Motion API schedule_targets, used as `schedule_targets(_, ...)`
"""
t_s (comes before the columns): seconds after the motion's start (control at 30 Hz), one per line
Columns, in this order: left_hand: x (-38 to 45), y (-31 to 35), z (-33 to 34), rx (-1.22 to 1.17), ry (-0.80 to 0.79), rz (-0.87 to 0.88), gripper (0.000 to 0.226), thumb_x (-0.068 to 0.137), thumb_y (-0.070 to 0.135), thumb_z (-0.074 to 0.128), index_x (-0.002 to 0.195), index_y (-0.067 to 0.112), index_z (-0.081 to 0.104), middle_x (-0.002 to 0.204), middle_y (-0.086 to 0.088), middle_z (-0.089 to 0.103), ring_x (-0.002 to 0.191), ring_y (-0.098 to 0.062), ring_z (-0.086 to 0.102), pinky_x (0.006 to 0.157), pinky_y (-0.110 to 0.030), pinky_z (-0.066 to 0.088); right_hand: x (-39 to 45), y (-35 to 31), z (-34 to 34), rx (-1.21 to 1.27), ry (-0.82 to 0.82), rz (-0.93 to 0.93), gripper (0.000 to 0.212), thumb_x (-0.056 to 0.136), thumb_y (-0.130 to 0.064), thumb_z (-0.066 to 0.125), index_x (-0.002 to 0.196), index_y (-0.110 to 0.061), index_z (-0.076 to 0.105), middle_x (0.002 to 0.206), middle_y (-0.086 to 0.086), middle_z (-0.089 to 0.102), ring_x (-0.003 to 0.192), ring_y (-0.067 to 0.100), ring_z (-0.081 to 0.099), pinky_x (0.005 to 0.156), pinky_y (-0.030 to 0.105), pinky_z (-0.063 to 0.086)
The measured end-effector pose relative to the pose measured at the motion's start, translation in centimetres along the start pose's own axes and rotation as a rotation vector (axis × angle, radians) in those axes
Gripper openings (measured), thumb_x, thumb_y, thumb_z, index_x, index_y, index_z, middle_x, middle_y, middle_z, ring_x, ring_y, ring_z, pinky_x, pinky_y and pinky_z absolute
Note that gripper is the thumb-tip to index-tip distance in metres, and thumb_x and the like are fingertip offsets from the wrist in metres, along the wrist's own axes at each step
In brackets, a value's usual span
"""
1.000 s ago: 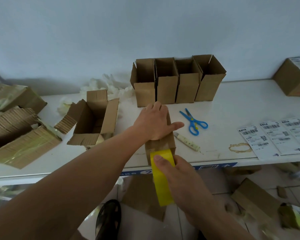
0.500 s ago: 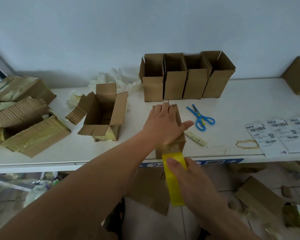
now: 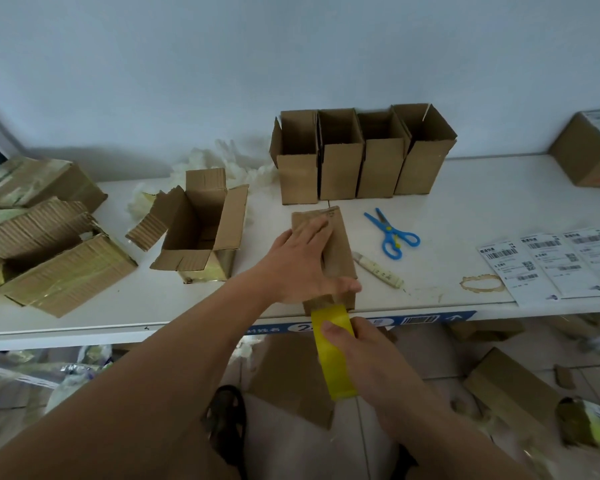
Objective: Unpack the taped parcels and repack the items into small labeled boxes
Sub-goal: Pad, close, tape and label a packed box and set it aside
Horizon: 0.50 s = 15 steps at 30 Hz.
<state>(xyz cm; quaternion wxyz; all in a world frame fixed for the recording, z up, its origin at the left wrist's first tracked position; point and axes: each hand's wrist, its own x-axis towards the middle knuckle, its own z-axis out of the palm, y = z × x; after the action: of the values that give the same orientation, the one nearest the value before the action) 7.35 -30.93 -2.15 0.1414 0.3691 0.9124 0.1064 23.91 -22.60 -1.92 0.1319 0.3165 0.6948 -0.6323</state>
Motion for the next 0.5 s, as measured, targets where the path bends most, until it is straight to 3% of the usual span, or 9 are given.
schedule_targets(0.07, -0.1, -0.3, 0.0, 0.032, 0.034, 0.023, 0.119, 0.070, 0.088, 0.048, 0.157, 0.019, 0.005, 0.161, 0.010, -0.002, 0.148, -0.018, 0.002, 0.123, -0.041, 0.006, 0.1, 0.1, 0.0, -0.041, -0.012, -0.008, 0.020, 0.094, -0.050, 0.054, 0.093, -0.030, 0.057, 0.097, -0.007, 0.062, 0.092, 0.013, 0.061, 0.084, 0.035, 0.051)
schedule_targets(0.2, -0.5, 0.4, 0.4, 0.040, 0.159, 0.068, 0.106, 0.073, 0.081, 0.056, 0.153, 0.018, 0.026, 0.156, 0.005, 0.023, 0.142, -0.018, 0.023, 0.119, -0.035, 0.018, 0.7, 0.4, -0.2, -0.048, -0.034, -0.019, 0.020, 0.094, -0.049, 0.054, 0.095, -0.029, 0.057, 0.100, -0.003, 0.063, 0.092, 0.014, 0.062, 0.082, 0.034, 0.052)
schedule_targets(0.33, -1.1, -1.1, 0.3, 0.060, 0.013, 0.079, 0.102, 0.080, 0.075, 0.052, 0.157, 0.021, 0.013, 0.164, 0.007, 0.007, 0.150, -0.010, -0.001, 0.121, -0.034, 0.007, 1.6, 1.4, -0.1, -0.074, -0.047, -0.037, 0.032, 0.089, -0.059, 0.056, 0.103, -0.032, 0.063, 0.103, -0.004, 0.070, 0.096, 0.016, 0.067, 0.091, 0.045, 0.054)
schedule_targets(0.43, -1.2, -1.2, 0.6, 0.088, 0.041, 0.091, 0.096, 0.084, 0.074, 0.045, 0.157, 0.021, 0.013, 0.165, 0.006, 0.007, 0.150, -0.010, -0.003, 0.120, -0.032, 0.007, 2.1, 1.8, 0.4, -0.127, -0.031, -0.087, 0.056, 0.069, -0.079, 0.049, 0.105, -0.039, 0.063, 0.102, -0.009, 0.071, 0.097, 0.014, 0.067, 0.092, 0.045, 0.053)
schedule_targets(0.5, -1.3, -0.7, 1.0, 0.119, 0.064, 0.086, 0.093, 0.085, 0.074, 0.039, 0.157, 0.021, 0.013, 0.165, 0.006, 0.008, 0.150, -0.012, -0.002, 0.121, -0.033, 0.008, 2.5, 2.0, 0.6, -0.133, -0.010, -0.103, 0.061, 0.065, -0.082, 0.045, 0.104, -0.038, 0.062, 0.100, -0.009, 0.071, 0.095, 0.014, 0.067, 0.092, 0.045, 0.053)
